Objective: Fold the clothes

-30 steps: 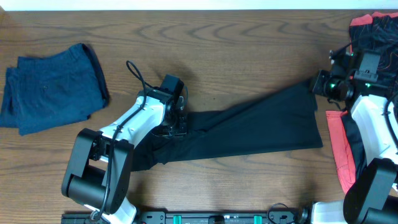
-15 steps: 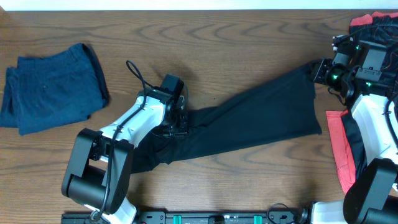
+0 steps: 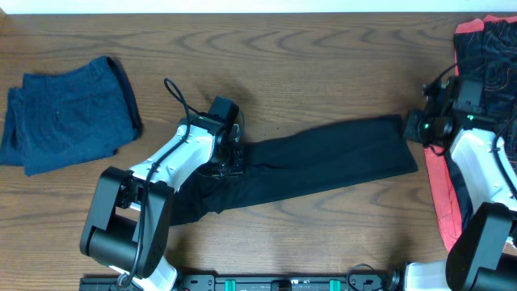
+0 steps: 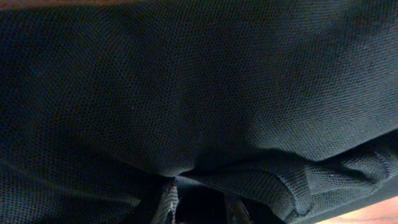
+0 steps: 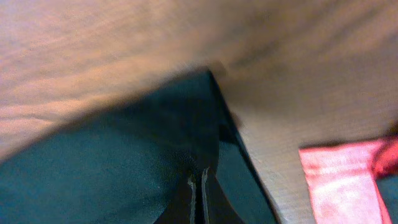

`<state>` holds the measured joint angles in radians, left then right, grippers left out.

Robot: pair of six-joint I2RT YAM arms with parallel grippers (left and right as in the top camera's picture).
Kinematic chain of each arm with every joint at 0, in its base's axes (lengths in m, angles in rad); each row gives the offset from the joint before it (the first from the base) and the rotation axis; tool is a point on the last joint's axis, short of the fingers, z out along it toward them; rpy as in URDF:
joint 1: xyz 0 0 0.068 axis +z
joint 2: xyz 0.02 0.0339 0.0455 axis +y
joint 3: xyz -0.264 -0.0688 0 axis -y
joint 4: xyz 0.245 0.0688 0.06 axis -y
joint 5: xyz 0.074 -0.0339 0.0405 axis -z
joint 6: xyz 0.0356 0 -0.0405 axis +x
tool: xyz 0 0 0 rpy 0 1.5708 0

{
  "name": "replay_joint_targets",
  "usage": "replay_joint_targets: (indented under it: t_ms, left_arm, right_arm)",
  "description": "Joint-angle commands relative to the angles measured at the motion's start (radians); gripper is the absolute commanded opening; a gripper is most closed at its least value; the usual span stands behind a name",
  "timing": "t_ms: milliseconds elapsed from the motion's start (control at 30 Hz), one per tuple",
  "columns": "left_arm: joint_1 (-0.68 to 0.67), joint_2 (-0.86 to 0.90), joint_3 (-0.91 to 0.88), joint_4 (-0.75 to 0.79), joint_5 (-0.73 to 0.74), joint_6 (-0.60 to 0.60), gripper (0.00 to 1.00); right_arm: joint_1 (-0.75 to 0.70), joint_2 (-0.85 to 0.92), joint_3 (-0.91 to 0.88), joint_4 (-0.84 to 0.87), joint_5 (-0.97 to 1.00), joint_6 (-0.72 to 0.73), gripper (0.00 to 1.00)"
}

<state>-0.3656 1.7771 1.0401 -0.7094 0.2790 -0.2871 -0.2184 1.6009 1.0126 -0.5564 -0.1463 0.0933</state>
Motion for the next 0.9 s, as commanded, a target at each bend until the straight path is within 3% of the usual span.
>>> replay_joint_targets:
  t_ms: [0, 333, 367, 467, 667, 867]
  left_arm:
    - [0.0, 0.014, -0.012, -0.003, -0.01, 0.013, 0.28]
    - [0.0, 0.014, -0.011, -0.013, -0.01, 0.013, 0.28]
    - [0.0, 0.014, -0.011, -0.014, -0.01, 0.013, 0.28]
    - [0.0, 0.014, -0.012, -0.015, -0.01, 0.013, 0.28]
    - [0.0, 0.005, -0.008, -0.04, -0.01, 0.029, 0.29]
    - [0.0, -0.067, 0.024, -0.072, -0.032, 0.047, 0.33]
  right_arm:
    - [0.006, -0.011, -0.051, 0.011, 0.086, -0.024, 0.02]
    - [-0.002, -0.011, -0.109, -0.026, 0.225, 0.005, 0.04]
    - [-0.004, -0.011, -0.109, -0.033, 0.235, 0.017, 0.07]
    - [-0.006, -0.011, -0.109, -0.038, 0.232, 0.025, 0.28]
    - [-0.006, -0.012, -0.095, -0.031, 0.221, 0.025, 0.39]
    - [-0.007, -0.011, -0.076, 0.014, 0.058, -0.05, 0.62]
